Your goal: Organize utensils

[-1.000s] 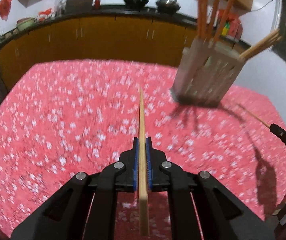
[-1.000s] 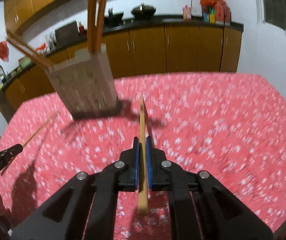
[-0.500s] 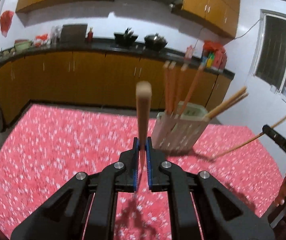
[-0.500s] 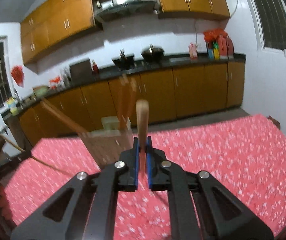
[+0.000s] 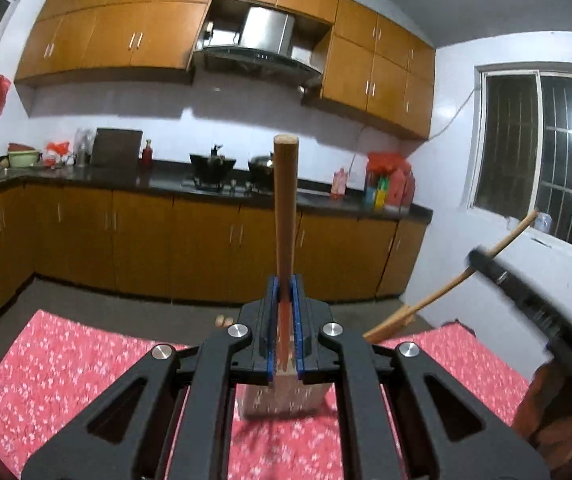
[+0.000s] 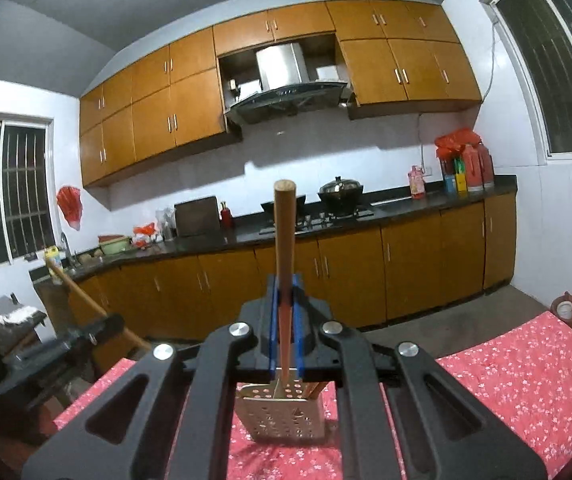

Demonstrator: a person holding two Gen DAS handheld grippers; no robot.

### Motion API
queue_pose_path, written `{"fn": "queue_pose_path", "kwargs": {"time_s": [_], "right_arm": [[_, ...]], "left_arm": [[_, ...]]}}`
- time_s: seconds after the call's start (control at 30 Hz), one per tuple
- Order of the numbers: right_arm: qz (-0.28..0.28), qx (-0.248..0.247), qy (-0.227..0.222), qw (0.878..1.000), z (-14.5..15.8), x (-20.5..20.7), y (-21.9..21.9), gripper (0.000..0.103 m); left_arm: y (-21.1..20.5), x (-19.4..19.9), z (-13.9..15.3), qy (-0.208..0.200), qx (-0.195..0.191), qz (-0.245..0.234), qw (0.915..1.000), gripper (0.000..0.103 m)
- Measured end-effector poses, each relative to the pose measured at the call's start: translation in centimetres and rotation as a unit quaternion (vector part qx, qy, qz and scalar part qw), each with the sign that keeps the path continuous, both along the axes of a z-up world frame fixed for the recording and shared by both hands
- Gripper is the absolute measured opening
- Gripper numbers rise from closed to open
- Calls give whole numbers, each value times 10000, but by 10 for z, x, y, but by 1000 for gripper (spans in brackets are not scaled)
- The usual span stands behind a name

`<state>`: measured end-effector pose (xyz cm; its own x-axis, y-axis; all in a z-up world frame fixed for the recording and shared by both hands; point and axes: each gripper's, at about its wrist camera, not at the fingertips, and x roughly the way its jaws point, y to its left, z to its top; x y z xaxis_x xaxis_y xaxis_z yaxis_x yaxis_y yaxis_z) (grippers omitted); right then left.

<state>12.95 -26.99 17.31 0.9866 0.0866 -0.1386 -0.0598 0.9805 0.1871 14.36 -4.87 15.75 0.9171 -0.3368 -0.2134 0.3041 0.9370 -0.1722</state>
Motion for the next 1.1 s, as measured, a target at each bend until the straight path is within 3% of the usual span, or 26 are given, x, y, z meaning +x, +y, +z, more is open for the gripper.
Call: {"fn": "queue_pose_path", "kwargs": {"time_s": [0.43, 0.67, 0.73, 0.77, 0.83, 1.03, 1.1], "right_arm": [[-9, -61, 530, 9986, -31, 47, 8, 8], [107, -52, 889, 9960, -42, 67, 20, 11], [128, -61, 860, 9962, -42, 65, 21, 15], [121, -72, 830, 9964, -42, 64, 22, 20], [94, -83, 746, 9971, -40, 59, 23, 25], [56, -52, 538, 9985, -33, 44, 21, 42], [-1, -107, 422, 9991, -32, 33, 21, 59]], "left_arm": [[-12, 32, -24, 338, 1, 151, 9993, 7], [-14, 49, -39, 815, -29, 25, 9967, 7], [-10, 49, -41, 830, -119, -12, 9965, 13], [-8, 47, -40, 781, -142, 4, 9968, 28], [-7, 45, -36, 682, -184, 48, 9975, 48], [-2, 29, -25, 444, -317, -7, 9985, 48], [1, 24, -22, 385, -357, -4, 9986, 51]]}}
